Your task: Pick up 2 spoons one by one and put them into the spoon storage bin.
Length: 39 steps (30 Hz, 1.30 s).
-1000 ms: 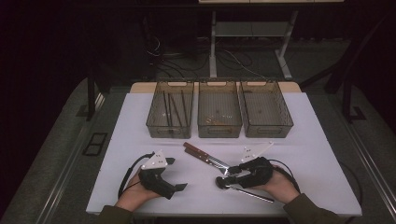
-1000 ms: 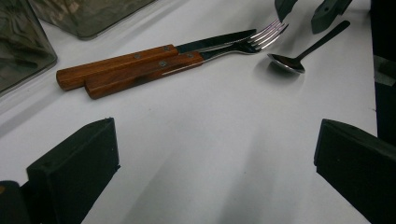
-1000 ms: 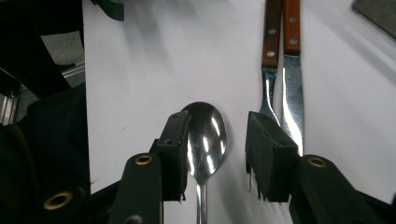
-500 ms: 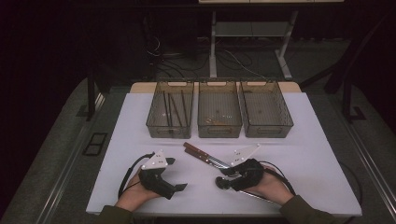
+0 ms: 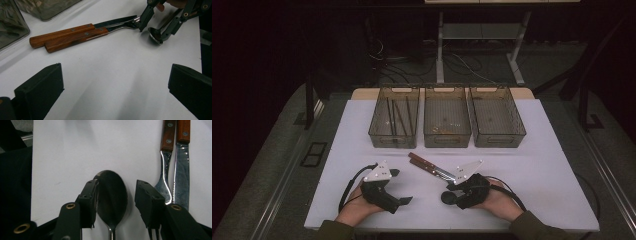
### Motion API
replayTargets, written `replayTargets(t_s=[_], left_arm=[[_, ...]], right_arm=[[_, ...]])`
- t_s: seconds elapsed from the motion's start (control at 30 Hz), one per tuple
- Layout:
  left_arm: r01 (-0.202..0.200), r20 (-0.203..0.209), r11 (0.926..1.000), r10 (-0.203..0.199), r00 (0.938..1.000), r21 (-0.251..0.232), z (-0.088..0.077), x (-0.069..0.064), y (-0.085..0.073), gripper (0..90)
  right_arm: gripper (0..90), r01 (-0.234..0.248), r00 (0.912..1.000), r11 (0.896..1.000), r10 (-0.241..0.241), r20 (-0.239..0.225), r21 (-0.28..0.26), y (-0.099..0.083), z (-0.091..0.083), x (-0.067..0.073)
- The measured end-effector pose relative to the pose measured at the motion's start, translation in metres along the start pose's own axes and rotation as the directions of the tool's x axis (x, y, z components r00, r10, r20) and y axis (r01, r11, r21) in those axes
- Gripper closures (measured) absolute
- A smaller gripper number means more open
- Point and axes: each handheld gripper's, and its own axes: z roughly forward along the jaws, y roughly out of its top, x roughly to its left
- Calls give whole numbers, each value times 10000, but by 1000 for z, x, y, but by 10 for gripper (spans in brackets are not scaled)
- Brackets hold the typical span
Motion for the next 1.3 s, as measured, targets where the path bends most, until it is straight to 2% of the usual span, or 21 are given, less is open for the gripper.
replayTargets(t_s=[0.07,0.17,0.23,0.4,0.6,0.7,0.73,0.9,1.0,1.03,1.07,1.13,1.2,1.23,1.3], left_arm=[[-2,0,10000,2,10000,-4,0,0,0,0],[-8,1,10000,8,10000,-3,0,0,0,0],[-18,2,10000,18,10000,4,0,0,0,0],[-18,7,10000,18,10000,-3,0,0,0,0],[11,-3,10000,-11,10000,-44,-1,0,0,0],[47,-6,10000,-47,10000,-43,0,0,0,0],[47,2,10000,-47,10000,-70,0,0,1,0],[34,16,10000,-34,10000,-67,0,0,1,0],[15,7,10000,-15,10000,-52,0,0,1,0],[10,15,10000,-10,10000,-59,0,0,1,0],[19,32,10000,-19,10000,-75,0,0,1,0],[70,29,9999,-69,10000,-90,0,1,1,0],[74,25,9999,-74,10000,-78,0,1,1,0],[95,35,9999,-95,9999,-128,0,0,1,0],[94,56,9999,-93,9999,-134,0,1,1,0]], right_arm=[[537,119,9999,9999,-119,123,19,0,0,1],[580,159,9999,9999,-159,66,11,0,0,4],[613,365,9993,9993,-365,-17,45,0,0,4],[640,437,9990,9990,-436,-97,129,-1,-2,6],[688,344,9994,9993,-345,57,122,-3,-5,8],[743,561,9983,9984,-561,186,2,-6,-7,5],[764,402,9991,9992,-401,121,-32,-6,-9,6],[816,483,9988,9986,-482,40,-212,-7,-11,5],[849,285,9994,9988,-293,-195,-399,-6,-13,6],[856,532,9985,9980,-537,-137,-341,-7,-14,4],[864,511,9984,9980,-519,-204,-358,-7,-14,4],[878,446,9983,9983,-459,-356,-377,-7,-16,3],[886,103,9976,9987,-136,-681,-497,-8,-16,4],[888,389,9975,9983,-414,-576,-438,-8,-17,2],[888,418,9973,9982,-443,-582,-436,-8,-17,2]])
